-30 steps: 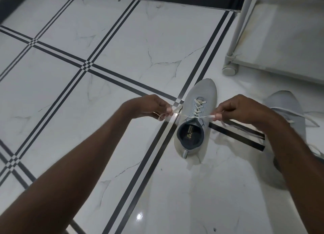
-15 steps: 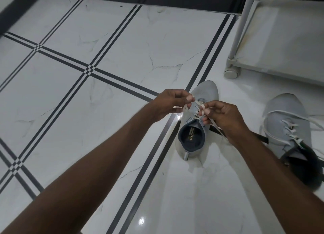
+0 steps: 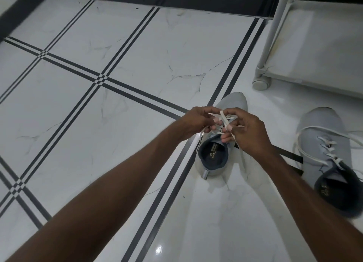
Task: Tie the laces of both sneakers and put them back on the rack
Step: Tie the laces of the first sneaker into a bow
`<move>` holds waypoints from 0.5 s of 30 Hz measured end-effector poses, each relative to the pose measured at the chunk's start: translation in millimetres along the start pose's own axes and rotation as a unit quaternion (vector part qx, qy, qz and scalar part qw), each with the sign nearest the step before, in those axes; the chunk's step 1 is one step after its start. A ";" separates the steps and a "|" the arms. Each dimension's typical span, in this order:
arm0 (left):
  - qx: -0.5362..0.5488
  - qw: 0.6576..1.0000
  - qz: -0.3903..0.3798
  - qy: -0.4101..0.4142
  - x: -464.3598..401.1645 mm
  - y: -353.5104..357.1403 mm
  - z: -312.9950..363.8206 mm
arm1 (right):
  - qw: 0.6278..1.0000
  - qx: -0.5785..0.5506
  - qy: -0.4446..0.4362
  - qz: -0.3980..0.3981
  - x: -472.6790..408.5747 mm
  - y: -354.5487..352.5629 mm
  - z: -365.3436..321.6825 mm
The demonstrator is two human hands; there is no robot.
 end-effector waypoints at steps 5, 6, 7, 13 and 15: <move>0.050 0.998 0.016 -0.036 -12.7 3.5 -12.1 | 0.999 0.046 -0.001 -0.002 -5.4 -1.9 -5.1; 0.059 0.997 0.006 -0.042 -13.7 4.1 -13.0 | 0.999 0.053 -0.002 -0.004 -6.4 -2.3 -5.6; 0.072 0.996 -0.006 -0.048 -13.7 4.6 -13.5 | 0.998 0.059 -0.004 -0.006 -6.8 -3.1 -5.9; 0.124 0.987 -0.076 -0.065 -3.8 12.1 -11.5 | 0.999 0.023 -0.001 -0.033 -8.6 -5.2 -0.3; 0.108 0.990 -0.066 -0.057 -3.4 14.4 -9.8 | 0.998 -0.019 0.010 -0.062 -11.1 -3.7 7.2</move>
Point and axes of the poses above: each hand's wrist, its own x-axis away from the middle knuckle, its own y-axis out of the palm, z = x × y, the point moved 6 cm from there along -x, towards the middle knuckle, and after that the axes turned 14 degrees about -z, right-handed, at the moved point
